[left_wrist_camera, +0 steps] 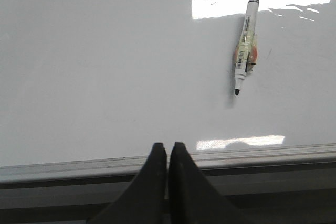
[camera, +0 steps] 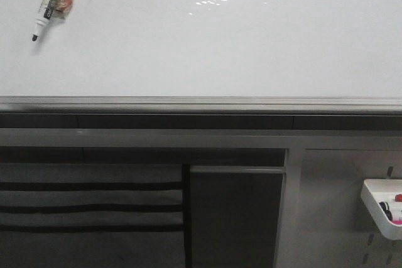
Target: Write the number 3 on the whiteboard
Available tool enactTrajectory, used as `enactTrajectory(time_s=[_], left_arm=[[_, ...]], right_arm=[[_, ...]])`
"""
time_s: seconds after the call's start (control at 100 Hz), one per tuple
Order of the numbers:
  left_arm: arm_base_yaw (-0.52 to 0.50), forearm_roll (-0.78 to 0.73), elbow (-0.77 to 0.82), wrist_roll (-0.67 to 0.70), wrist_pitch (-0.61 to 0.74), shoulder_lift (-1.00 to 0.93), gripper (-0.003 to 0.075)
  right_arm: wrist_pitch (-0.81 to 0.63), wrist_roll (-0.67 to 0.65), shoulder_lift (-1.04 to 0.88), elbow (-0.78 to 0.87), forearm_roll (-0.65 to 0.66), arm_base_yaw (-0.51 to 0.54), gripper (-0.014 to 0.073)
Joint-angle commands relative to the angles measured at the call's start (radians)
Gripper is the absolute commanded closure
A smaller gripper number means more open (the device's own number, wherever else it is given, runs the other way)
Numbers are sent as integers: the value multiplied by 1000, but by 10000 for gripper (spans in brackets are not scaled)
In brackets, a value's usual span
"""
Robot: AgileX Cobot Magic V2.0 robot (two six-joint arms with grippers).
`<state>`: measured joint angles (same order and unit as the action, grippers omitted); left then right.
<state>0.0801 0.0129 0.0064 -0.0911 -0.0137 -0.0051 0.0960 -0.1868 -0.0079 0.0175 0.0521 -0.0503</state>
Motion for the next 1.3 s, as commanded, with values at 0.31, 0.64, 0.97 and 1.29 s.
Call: enactTrajectory(time_s=[0.31, 0.64, 0.97, 1.29], left_arm=[[7, 1, 2, 8, 73, -32, 738], [7, 1, 2, 8, 73, -32, 738], [7, 1, 2, 8, 86, -32, 738], [7, 93, -179, 10, -21, -10, 738]], right_arm=[[-83, 3, -12, 21, 0, 6, 668], [-83, 3, -12, 21, 0, 6, 668], [-90, 3, -12, 21, 0, 6, 668], [6, 3, -12, -120, 6, 6, 668]])
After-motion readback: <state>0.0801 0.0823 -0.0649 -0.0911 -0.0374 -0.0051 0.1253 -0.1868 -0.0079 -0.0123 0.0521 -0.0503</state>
